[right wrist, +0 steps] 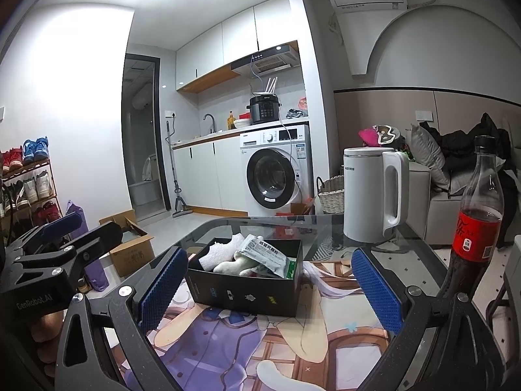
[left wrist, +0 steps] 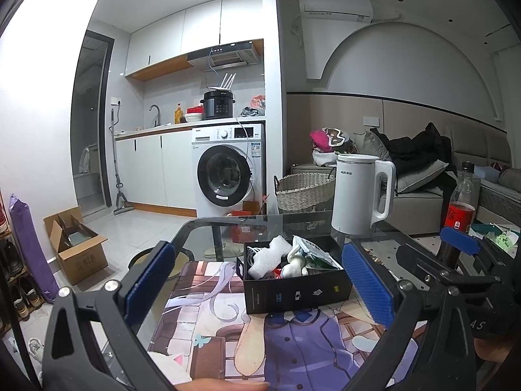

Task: Organize soft objects

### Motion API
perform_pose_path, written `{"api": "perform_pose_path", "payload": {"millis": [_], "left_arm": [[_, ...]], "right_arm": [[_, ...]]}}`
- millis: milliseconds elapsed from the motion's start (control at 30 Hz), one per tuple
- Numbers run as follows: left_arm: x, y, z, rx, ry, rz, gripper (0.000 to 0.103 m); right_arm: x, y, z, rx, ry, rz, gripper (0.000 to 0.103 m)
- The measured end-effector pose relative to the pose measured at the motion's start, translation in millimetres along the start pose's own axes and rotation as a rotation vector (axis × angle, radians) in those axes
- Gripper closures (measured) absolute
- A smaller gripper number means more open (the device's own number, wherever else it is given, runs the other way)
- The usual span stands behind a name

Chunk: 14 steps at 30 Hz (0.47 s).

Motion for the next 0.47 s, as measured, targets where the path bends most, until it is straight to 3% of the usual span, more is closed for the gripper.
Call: {"api": "perform_pose_path", "payload": {"millis": [467], "left_arm": [[-2.1, 0.2, -1.1, -0.003, 0.0, 0.004, 0.0]], "right_arm": [[0.5, -0.9, -0.8, -0.001, -0.002, -0.002, 0.001]]}}
Point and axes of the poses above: each gripper's, at about its wrist camera, not at the fingertips, and z roughly against the way its jaws point, x to its right, y to its top, the point moved 7 cm from there along -z, roughly the way its jaws point, and after that the axes turned 8 degrees about -x, right-handed, at the moved point
